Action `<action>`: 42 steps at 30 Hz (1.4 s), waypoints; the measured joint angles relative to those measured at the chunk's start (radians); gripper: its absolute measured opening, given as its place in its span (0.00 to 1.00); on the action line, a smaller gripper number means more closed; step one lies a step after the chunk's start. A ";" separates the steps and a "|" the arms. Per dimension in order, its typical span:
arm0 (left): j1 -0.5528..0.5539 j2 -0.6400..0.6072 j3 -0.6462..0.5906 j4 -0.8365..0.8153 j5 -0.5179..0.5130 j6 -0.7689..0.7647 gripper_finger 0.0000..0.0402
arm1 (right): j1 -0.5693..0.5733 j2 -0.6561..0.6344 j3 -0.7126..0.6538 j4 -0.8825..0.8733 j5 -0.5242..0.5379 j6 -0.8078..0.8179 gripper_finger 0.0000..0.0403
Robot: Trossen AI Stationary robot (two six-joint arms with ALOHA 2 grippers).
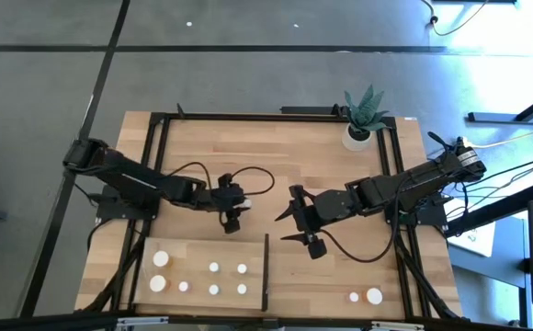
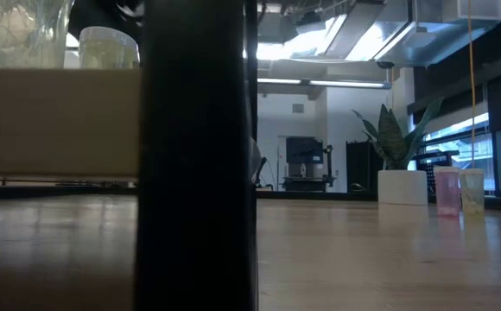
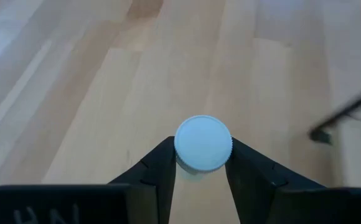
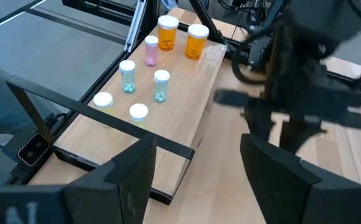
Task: Pick and place medicine bottles onto shelf by color
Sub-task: Put the blue pill bottle on the shelf aligned with the other blue pill bottle
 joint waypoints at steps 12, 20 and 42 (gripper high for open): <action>-0.214 -0.223 0.000 -0.208 0.001 -0.106 0.30 | 0.000 0.000 0.000 0.001 0.000 0.000 0.58; -0.381 -0.241 0.000 -0.266 0.001 -0.212 0.30 | 0.000 0.000 0.000 0.002 0.000 0.000 0.58; -0.529 -0.129 0.000 -0.261 -0.080 -0.338 0.30 | 0.000 0.000 0.000 0.002 -0.003 -0.002 0.58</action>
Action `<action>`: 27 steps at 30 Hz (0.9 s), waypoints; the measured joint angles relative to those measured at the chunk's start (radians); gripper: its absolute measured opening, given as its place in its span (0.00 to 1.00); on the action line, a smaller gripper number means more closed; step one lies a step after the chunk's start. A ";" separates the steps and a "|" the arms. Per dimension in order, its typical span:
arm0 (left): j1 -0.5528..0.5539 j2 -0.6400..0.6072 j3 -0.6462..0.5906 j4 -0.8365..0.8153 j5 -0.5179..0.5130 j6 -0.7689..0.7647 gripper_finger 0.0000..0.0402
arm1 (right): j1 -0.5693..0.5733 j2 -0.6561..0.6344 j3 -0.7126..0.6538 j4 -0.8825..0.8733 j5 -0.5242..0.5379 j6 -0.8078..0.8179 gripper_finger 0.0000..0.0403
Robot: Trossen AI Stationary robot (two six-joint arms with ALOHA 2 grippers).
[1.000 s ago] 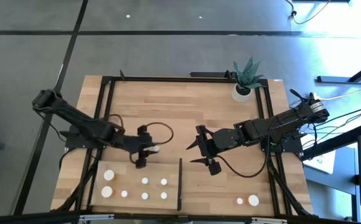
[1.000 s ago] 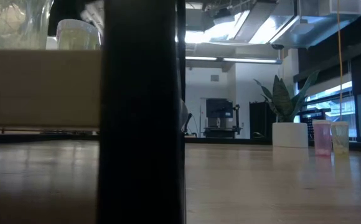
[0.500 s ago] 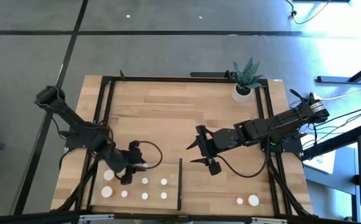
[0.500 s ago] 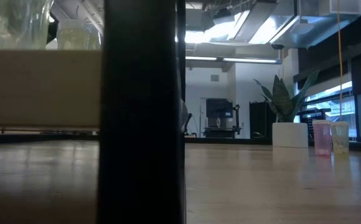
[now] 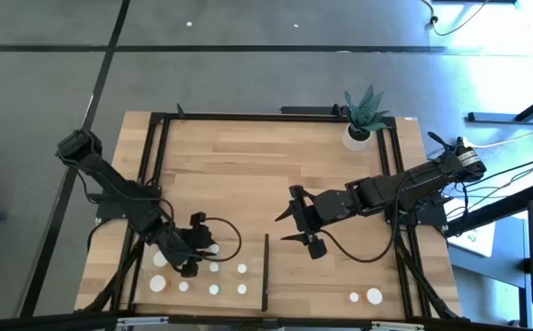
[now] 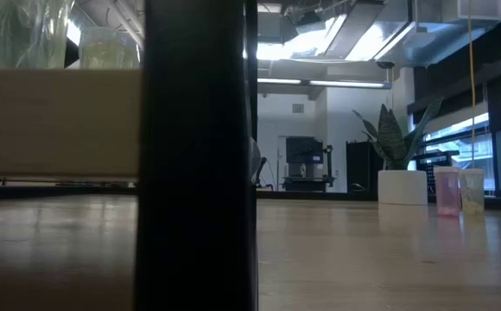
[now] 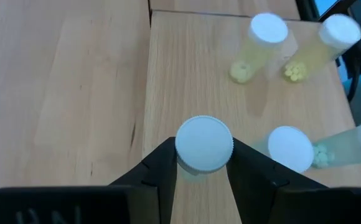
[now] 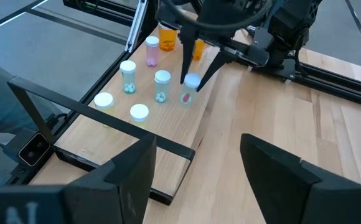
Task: Pick and place medicine bottles onto shelf by color
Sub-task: Put the blue pill bottle on the shelf aligned with the other blue pill bottle
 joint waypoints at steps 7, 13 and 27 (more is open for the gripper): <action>0.001 0.046 0.000 0.011 -0.001 0.000 0.30 | 0.000 0.000 0.000 0.000 0.000 -0.001 0.58; 0.002 0.055 0.000 0.013 -0.004 0.000 0.30 | 0.000 0.000 0.000 0.000 0.000 -0.002 0.58; 0.002 0.055 0.000 0.012 0.000 -0.004 0.30 | 0.000 0.000 0.000 0.000 0.002 -0.002 0.58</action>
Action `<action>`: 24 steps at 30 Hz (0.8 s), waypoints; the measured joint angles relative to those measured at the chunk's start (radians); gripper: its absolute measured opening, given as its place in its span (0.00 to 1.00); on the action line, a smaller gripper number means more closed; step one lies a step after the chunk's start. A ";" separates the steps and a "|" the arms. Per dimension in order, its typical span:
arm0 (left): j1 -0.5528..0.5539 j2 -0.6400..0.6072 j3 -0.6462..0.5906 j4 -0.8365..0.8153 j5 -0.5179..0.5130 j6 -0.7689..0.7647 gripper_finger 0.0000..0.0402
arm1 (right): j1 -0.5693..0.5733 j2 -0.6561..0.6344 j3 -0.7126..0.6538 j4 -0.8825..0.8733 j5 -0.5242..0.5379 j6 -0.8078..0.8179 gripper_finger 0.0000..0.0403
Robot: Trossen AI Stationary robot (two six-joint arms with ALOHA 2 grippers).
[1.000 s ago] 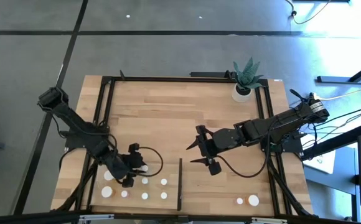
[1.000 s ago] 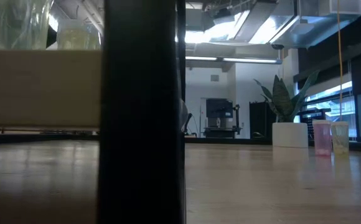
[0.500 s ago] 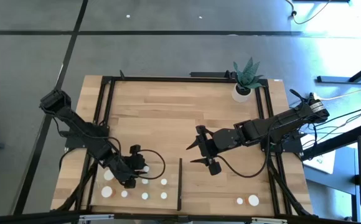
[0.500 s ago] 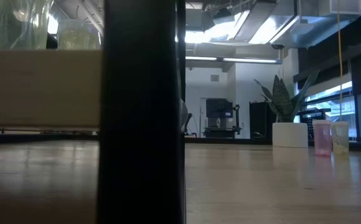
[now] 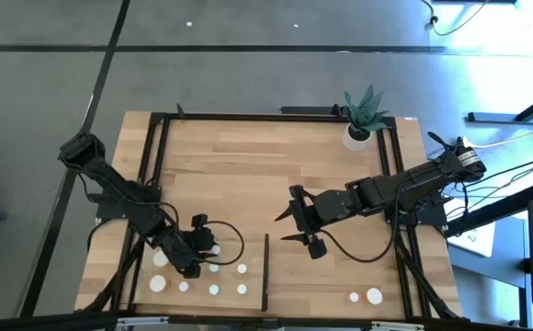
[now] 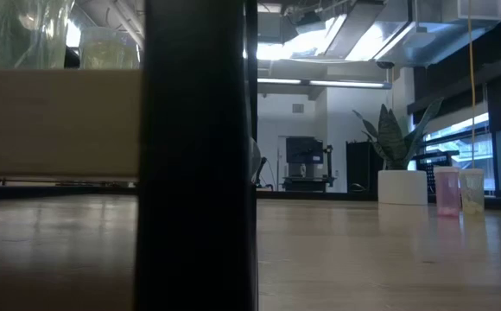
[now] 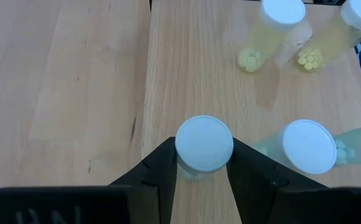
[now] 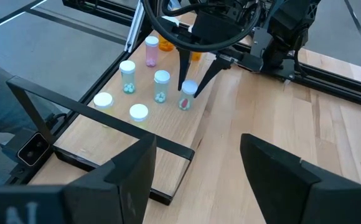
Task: Pick and place medicine bottles onto shelf by color
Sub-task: Put the blue pill bottle on the shelf aligned with the other blue pill bottle
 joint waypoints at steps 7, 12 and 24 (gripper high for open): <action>0.000 0.000 0.000 -0.001 0.001 0.000 0.30 | 0.000 0.000 0.000 0.000 0.000 0.000 0.58; 0.000 0.000 0.000 -0.001 0.017 0.006 0.30 | 0.000 0.000 0.000 0.000 0.000 0.000 0.58; 0.000 0.000 0.000 -0.001 0.024 0.008 0.29 | 0.000 0.000 0.000 0.000 0.000 0.000 0.58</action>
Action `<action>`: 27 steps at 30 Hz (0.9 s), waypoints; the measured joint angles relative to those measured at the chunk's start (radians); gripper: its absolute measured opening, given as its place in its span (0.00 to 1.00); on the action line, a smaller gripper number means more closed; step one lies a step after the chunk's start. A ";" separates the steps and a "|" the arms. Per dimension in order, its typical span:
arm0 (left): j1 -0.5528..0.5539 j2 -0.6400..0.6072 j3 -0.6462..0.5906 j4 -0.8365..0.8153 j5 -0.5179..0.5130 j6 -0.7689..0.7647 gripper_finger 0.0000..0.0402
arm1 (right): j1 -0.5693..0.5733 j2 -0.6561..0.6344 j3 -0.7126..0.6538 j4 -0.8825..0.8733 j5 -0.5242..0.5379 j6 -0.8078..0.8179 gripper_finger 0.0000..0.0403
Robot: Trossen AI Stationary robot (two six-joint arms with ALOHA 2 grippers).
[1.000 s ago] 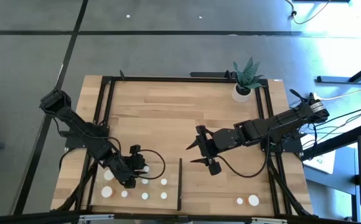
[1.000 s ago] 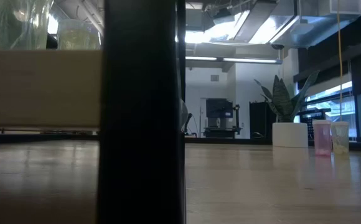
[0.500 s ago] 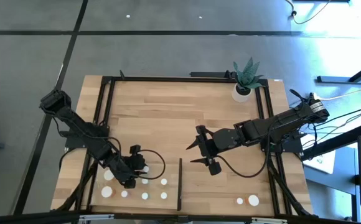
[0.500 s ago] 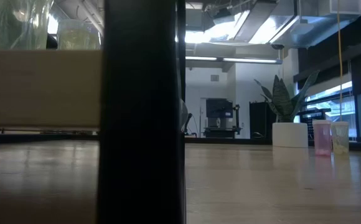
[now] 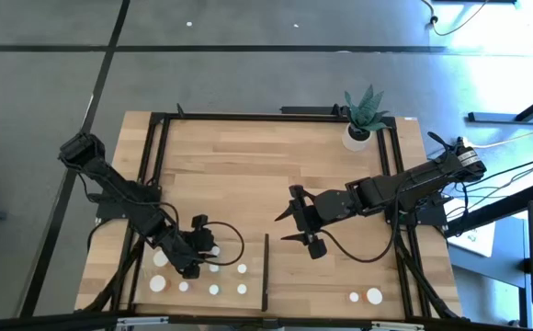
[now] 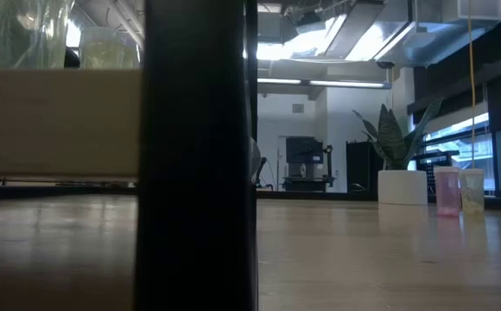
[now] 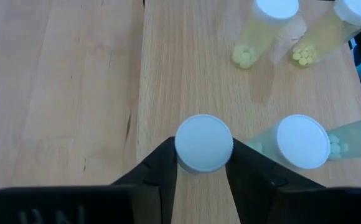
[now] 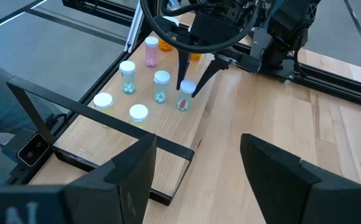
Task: Pick and place medicine bottles onto shelf by color
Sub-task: Put the blue pill bottle on the shelf aligned with the other blue pill bottle
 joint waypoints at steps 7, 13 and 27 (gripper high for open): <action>0.000 0.000 0.000 -0.001 -0.004 0.010 0.28 | 0.000 0.000 0.000 0.000 0.000 0.000 0.58; 0.000 0.000 0.000 -0.004 -0.005 0.010 0.33 | 0.000 0.000 0.000 0.000 0.000 0.000 0.58; 0.000 0.000 0.000 -0.005 0.010 0.001 0.34 | 0.000 0.000 0.000 0.000 0.000 0.000 0.58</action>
